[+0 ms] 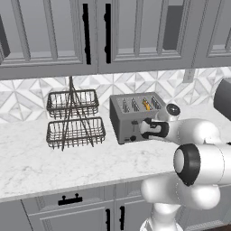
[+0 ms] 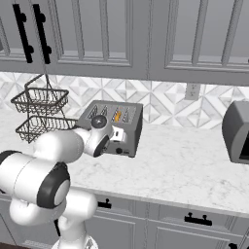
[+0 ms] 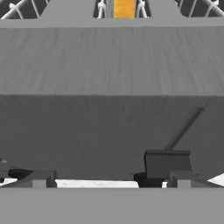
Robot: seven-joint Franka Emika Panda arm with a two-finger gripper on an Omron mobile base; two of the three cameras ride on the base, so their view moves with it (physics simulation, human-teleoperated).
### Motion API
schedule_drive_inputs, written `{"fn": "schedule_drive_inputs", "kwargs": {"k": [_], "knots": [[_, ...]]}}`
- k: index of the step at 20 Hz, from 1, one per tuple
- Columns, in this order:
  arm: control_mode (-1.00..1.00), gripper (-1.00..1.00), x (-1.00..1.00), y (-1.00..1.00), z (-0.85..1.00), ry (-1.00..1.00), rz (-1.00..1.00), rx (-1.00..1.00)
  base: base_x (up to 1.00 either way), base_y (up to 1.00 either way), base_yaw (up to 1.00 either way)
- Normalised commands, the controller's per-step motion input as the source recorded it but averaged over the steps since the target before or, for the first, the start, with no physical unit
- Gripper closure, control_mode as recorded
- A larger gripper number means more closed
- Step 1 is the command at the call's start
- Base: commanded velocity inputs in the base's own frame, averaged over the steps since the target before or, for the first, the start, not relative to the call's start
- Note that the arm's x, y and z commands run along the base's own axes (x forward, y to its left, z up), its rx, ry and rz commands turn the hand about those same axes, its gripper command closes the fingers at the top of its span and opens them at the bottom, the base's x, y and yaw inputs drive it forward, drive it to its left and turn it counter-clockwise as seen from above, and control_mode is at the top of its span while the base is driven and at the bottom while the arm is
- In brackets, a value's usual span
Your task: Start the toaster. Once the lever pops up, take the bread to the plate on the dining counter.
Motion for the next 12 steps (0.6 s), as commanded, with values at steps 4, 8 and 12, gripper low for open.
{"fn": "schedule_drive_inputs", "kwargs": {"k": [4,8,12], "knots": [[-1.0,-1.0,0.0,0.0,-0.22,0.04,0.0,0.0,0.0,0.0,0.0],[-1.0,-1.0,0.0,0.0,-0.23,0.03,0.0,0.0,0.0,0.0,0.0],[-1.0,-1.0,0.0,0.0,-0.24,0.01,0.0,0.0,0.0,0.0,0.0]]}}
